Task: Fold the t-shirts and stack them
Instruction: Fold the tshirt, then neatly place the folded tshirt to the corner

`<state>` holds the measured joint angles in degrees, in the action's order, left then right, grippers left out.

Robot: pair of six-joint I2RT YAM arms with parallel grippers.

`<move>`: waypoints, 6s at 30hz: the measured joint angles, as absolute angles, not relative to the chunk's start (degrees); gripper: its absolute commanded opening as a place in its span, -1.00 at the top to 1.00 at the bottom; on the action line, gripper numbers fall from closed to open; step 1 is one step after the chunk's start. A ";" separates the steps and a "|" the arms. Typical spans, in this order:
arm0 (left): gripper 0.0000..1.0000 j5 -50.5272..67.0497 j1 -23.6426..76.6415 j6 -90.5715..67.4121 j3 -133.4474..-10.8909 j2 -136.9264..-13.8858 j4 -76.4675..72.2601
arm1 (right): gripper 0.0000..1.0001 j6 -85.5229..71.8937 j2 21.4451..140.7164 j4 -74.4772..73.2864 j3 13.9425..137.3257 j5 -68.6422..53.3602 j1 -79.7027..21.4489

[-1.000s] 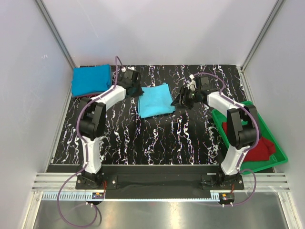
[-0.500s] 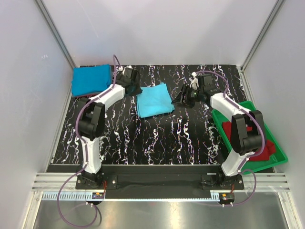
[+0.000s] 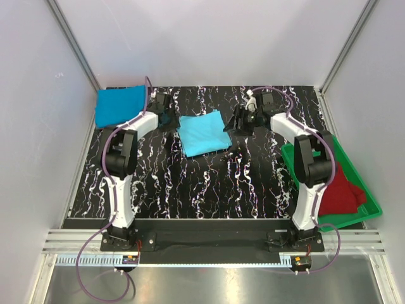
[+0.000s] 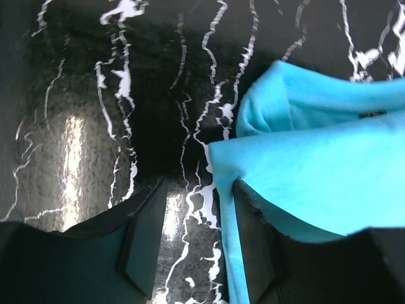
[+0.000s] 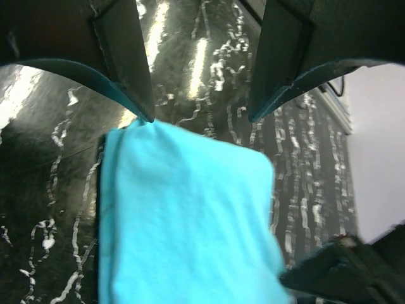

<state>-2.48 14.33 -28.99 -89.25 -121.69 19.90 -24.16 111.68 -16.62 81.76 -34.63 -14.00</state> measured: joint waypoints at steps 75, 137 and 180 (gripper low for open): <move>0.74 24.49 8.99 -17.21 -94.37 -123.11 14.90 | -0.43 -62.06 108.95 8.73 62.39 -12.01 -24.47; -0.19 21.87 9.45 -11.77 -89.08 -121.25 18.39 | 1.00 -55.70 102.54 9.15 49.39 -4.01 -19.27; 0.45 31.38 15.66 -5.89 -109.47 -137.82 21.02 | 0.75 -48.40 103.42 8.78 50.92 -14.72 -13.32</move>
<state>31.38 15.66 -5.89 -109.47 -137.82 21.02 -48.40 103.42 8.78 50.92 -14.72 -13.32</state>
